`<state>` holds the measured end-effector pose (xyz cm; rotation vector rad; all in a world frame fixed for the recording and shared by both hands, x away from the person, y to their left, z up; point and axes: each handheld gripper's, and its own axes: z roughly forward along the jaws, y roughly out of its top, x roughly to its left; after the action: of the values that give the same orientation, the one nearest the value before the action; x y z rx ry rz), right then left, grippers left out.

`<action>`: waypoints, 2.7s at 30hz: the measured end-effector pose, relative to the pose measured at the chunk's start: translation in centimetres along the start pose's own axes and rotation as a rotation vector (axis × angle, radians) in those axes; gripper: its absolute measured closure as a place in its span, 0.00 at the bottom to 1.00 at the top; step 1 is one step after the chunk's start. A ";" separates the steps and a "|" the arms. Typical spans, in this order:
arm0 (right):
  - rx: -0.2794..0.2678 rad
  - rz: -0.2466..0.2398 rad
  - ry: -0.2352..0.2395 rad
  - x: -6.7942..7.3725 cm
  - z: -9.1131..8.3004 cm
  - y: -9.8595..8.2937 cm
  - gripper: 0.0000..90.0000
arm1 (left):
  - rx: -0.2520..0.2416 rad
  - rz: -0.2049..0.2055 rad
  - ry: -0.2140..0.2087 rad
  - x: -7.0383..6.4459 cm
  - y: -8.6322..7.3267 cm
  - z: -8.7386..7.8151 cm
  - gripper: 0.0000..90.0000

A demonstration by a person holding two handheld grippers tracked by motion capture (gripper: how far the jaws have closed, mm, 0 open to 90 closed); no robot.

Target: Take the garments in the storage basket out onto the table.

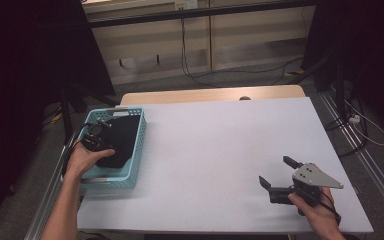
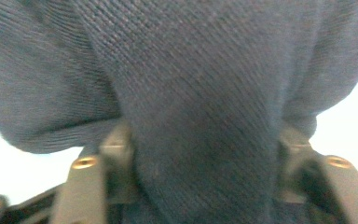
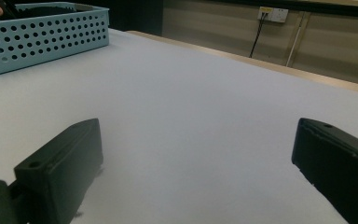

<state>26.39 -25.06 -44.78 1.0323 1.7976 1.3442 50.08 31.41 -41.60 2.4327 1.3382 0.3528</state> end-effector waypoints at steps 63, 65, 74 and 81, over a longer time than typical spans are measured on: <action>0.000 0.001 0.009 0.1 0.7 0.2 0.02 | -0.659 -0.136 0.059 -1.0 -9.2 -10.3 0.69; 0.000 0.000 0.010 0.1 0.7 0.2 0.02 | -0.676 -0.132 0.058 -1.4 -9.3 -10.6 0.69; -0.001 0.000 0.012 0.1 0.7 0.2 0.02 | -0.758 -0.116 0.052 -3.0 -8.5 -11.7 0.69; -0.006 0.002 0.012 0.0 0.7 0.3 0.02 | -0.814 -0.113 0.030 -3.6 -7.4 -12.2 0.69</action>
<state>26.99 -24.68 -44.71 1.0248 1.8006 1.3586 37.95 34.19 -33.70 1.6718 1.0474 0.7358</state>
